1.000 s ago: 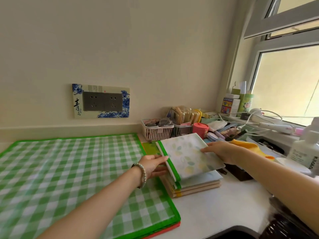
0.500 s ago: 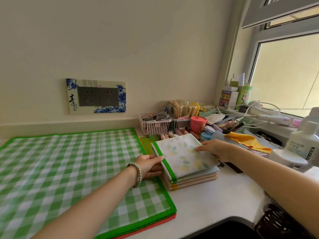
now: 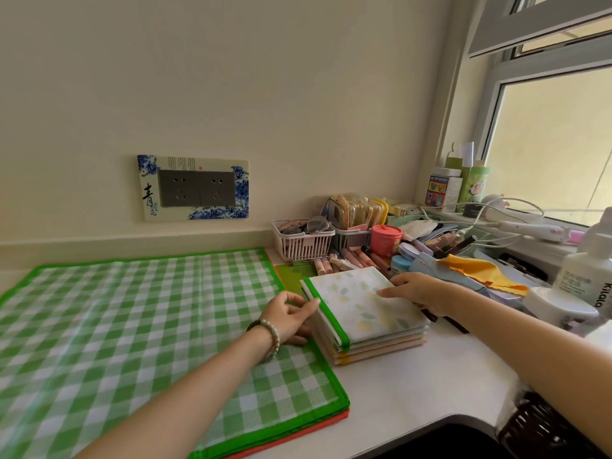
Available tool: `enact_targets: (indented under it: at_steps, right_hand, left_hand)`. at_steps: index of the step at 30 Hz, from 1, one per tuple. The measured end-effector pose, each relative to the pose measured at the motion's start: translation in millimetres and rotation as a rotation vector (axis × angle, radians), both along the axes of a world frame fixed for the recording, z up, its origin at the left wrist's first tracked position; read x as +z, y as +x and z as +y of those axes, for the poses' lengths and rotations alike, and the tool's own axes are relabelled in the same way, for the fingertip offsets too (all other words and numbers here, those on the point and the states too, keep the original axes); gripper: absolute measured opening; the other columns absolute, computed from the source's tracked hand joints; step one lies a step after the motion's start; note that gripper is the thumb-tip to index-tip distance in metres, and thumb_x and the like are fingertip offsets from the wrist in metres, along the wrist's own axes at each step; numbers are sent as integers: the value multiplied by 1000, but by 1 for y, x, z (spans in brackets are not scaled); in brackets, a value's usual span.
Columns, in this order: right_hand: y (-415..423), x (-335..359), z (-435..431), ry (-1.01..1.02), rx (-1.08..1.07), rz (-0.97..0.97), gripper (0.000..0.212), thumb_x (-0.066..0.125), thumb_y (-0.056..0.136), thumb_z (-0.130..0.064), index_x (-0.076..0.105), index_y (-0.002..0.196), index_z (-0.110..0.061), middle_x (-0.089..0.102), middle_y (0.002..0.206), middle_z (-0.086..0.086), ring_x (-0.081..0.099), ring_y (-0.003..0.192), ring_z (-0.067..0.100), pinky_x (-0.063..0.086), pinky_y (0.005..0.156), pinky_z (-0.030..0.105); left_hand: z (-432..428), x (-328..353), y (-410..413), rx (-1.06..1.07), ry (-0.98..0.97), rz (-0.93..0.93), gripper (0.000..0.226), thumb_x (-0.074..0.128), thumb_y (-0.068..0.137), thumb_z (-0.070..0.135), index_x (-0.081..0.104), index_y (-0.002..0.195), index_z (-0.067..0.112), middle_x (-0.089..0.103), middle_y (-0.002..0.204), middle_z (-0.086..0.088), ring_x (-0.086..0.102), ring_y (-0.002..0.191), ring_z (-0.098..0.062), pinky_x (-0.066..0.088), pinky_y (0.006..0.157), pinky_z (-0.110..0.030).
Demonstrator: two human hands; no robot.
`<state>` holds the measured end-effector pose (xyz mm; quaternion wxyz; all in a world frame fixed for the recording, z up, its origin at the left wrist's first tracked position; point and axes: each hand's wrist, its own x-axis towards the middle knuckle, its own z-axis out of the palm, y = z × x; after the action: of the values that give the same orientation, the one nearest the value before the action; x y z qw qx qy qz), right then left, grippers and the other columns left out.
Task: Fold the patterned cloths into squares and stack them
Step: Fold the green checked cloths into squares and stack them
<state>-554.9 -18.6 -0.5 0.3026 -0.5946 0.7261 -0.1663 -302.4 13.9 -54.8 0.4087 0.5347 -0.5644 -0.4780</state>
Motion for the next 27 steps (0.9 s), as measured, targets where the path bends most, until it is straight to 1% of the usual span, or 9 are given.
enact_targets:
  at_steps: [4, 6, 8, 11, 15, 17, 20, 23, 27]
  right_hand:
    - [25, 17, 12, -329, 149, 220, 72, 67, 81, -44, 39, 139, -14, 38, 146, 10, 40, 130, 26, 38, 104, 35]
    - [47, 27, 21, -402, 232, 196, 72, 67, 81, -43, 36, 141, -17, 32, 149, 9, 37, 133, 26, 37, 106, 37]
    - [76, 33, 32, -399, 306, 137, 72, 67, 80, -44, 35, 141, -21, 30, 150, 6, 38, 133, 25, 37, 105, 37]
    - [123, 26, 44, -388, 407, 102, 71, 66, 80, -48, 37, 140, -26, 32, 149, 1, 36, 134, 23, 34, 107, 35]
    - [183, -4, 59, -366, 555, 70, 70, 65, 81, -49, 38, 140, -25, 29, 150, -3, 32, 136, 19, 29, 113, 35]
    - [208, -22, 70, -326, 618, 49, 68, 64, 83, -46, 38, 140, -23, 29, 151, -1, 32, 136, 17, 28, 112, 33]
    - [239, -47, 88, -288, 659, 18, 61, 63, 84, -46, 42, 137, -25, 32, 150, -1, 35, 135, 16, 30, 111, 32]
    - [261, -57, 108, -229, 702, -38, 54, 61, 85, -46, 45, 133, -27, 35, 147, -5, 37, 133, 15, 32, 108, 30]
    - [268, -53, 132, -184, 831, -34, 58, 59, 85, -50, 40, 138, -34, 30, 150, -12, 32, 135, 9, 27, 106, 22]
  left_hand:
    - [8, 3, 40, 46, -172, -110, 52, 63, 81, 46, 45, 123, 20, 59, 107, 3, 64, 90, -15, 57, 71, -33]
    - [15, 5, 69, 36, -224, -171, 66, 62, 78, 51, 40, 132, 21, 57, 118, 3, 59, 99, -14, 53, 70, -24]
    - [26, 9, 102, 33, -262, -250, 93, 60, 62, 74, 36, 136, 23, 53, 124, 4, 54, 104, -10, 44, 71, -15]
    - [42, 10, 151, 93, -263, -332, 131, 47, 29, 97, 34, 138, 24, 50, 125, 7, 51, 109, -9, 41, 80, -18]
    - [72, -2, 204, 124, -167, -416, 134, 48, 28, 97, 30, 141, 27, 44, 137, 6, 45, 120, -11, 40, 98, -29]
    - [89, -7, 226, 93, -119, -526, 126, 49, 35, 95, 29, 141, 30, 39, 144, 9, 39, 130, -11, 36, 107, -32]
    - [116, -7, 255, -16, -46, -755, 111, 46, 45, 93, 33, 139, 36, 34, 147, 13, 35, 132, -7, 32, 108, -27]
    - [137, -4, 275, -122, -3, -895, 103, 47, 50, 92, 28, 139, 45, 23, 151, 16, 27, 136, -7, 29, 112, -32]
    - [157, 0, 280, -242, 22, -1048, 115, 42, 44, 97, 13, 144, 48, 2, 155, 20, 4, 144, -8, 12, 118, -42]
